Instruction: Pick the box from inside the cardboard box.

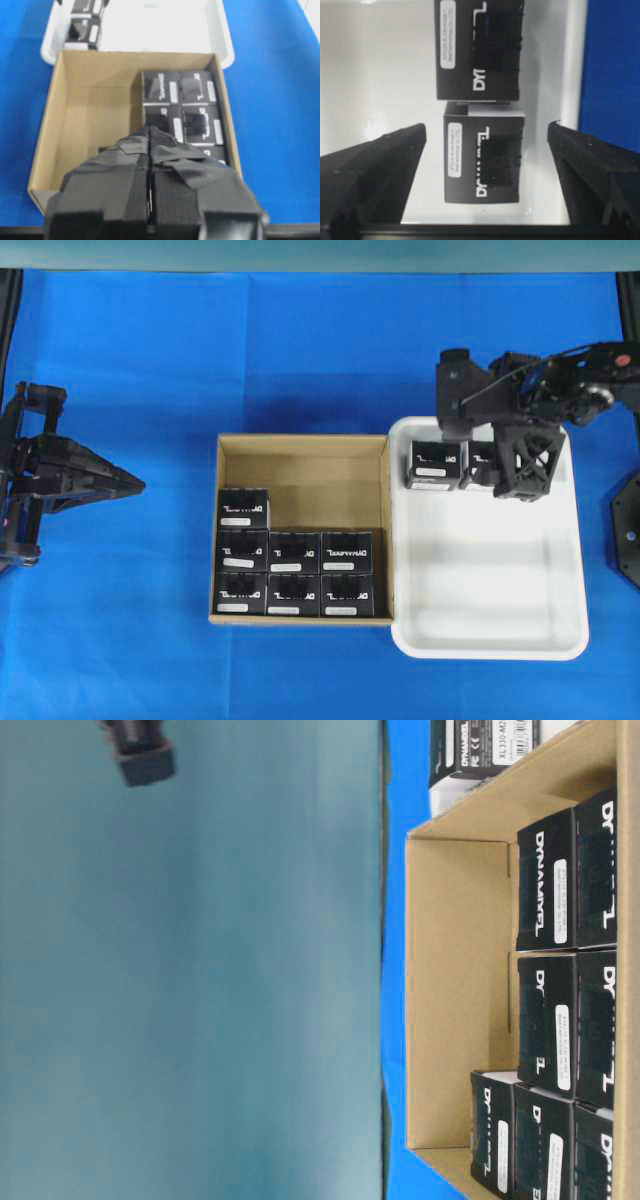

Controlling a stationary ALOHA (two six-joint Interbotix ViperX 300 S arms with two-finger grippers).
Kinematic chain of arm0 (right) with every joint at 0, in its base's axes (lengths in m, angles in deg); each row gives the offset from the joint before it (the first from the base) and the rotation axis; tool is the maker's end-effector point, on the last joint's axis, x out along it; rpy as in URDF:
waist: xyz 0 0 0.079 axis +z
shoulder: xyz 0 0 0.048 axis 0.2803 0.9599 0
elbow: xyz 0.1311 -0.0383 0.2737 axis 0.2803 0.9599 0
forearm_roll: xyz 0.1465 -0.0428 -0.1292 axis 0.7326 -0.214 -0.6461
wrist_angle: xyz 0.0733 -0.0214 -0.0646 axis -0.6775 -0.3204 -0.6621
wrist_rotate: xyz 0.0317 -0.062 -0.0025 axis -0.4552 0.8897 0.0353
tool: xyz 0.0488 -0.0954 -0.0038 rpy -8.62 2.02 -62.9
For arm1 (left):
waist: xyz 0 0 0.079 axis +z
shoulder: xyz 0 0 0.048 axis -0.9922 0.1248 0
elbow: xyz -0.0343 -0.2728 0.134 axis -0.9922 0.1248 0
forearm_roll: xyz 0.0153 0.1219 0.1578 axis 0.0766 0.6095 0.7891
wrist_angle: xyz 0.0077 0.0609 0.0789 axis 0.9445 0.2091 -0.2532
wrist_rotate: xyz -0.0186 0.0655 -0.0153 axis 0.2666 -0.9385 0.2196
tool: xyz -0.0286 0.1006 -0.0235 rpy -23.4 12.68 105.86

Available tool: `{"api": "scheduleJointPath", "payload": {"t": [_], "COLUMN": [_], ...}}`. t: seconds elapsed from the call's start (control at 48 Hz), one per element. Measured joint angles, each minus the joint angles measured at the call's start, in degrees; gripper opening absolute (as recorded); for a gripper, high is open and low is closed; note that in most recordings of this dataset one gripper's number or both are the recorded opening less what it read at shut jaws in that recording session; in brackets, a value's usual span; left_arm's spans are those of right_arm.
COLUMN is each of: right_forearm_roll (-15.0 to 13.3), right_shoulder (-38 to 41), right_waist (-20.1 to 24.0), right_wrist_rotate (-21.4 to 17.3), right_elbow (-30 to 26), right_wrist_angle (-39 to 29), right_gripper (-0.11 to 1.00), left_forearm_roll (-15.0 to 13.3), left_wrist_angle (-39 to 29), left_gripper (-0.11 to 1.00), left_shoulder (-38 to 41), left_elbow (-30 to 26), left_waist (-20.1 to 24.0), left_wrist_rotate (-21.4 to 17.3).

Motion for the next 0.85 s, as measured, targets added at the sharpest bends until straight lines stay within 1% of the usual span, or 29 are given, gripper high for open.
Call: {"api": "scheduleJointPath", "payload": {"t": [0.188,0.333,0.458,0.562,0.854], "right_forearm_roll": [0.18,0.53,0.97,1.49,1.93], "right_shoulder": [-3.52,-7.29,-10.99,-14.59,-27.25], "right_waist": [0.0,0.0,0.09,0.44,3.96], "right_wrist_rotate": [-1.67,-3.25,-4.66,-5.36,-5.89], "right_elbow": [-1.23,-1.41,-0.26,2.11,7.47], "right_wrist_angle": [-0.35,1.32,4.92,8.53,19.25], "right_gripper": [0.97,0.97,0.97,0.97,0.97], "left_forearm_roll": [0.0,0.0,0.0,0.0,0.0], "left_wrist_angle": [0.0,0.0,0.0,0.0,0.0], "left_gripper": [-0.06,-0.06,-0.06,-0.06,-0.06], "left_shoulder": [0.09,0.09,0.0,0.0,0.0], "left_elbow": [0.09,0.09,0.0,0.09,0.0], "left_waist": [0.09,0.09,0.09,0.09,0.09], "left_wrist_rotate": [-0.18,-0.18,-0.18,-0.18,-0.18]}}
